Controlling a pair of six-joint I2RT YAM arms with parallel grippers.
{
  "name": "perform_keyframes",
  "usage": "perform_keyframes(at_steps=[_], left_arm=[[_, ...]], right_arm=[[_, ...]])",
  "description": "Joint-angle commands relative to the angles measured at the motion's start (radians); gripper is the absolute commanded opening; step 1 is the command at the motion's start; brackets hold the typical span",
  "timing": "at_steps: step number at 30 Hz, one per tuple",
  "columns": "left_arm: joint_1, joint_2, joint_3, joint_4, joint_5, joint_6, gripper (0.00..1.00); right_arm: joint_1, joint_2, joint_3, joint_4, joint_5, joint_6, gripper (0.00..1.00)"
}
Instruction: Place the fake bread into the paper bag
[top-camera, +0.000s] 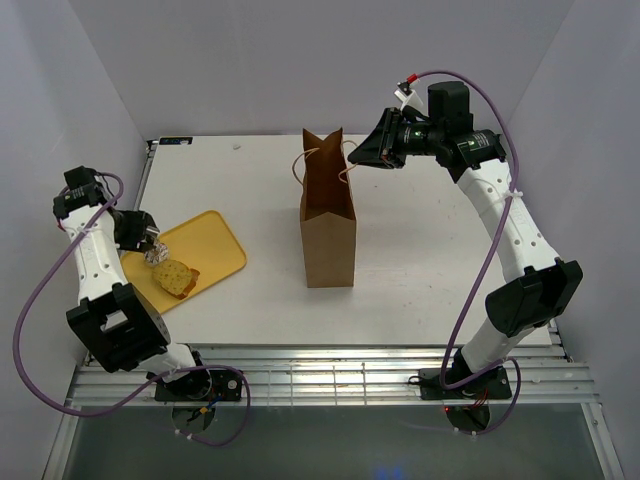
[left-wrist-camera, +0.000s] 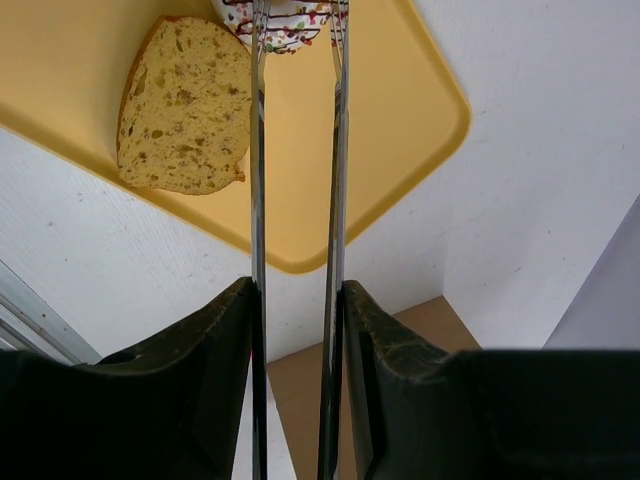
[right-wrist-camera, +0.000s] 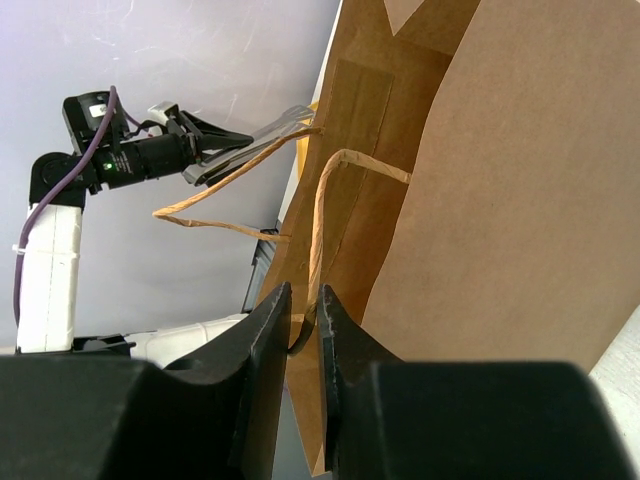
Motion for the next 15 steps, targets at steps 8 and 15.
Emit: perform_keyframes(at_steps=[8, 15], left_arm=[[0.005, 0.021, 0.007, 0.041, 0.019, 0.029, 0.5], [0.005, 0.033, 0.001, 0.057, 0.029, 0.035, 0.5]], right_arm=[[-0.004, -0.021, -0.001, 0.06, -0.013, 0.01, 0.23], [-0.004, -0.028, -0.011, 0.064, -0.007, 0.01, 0.23]])
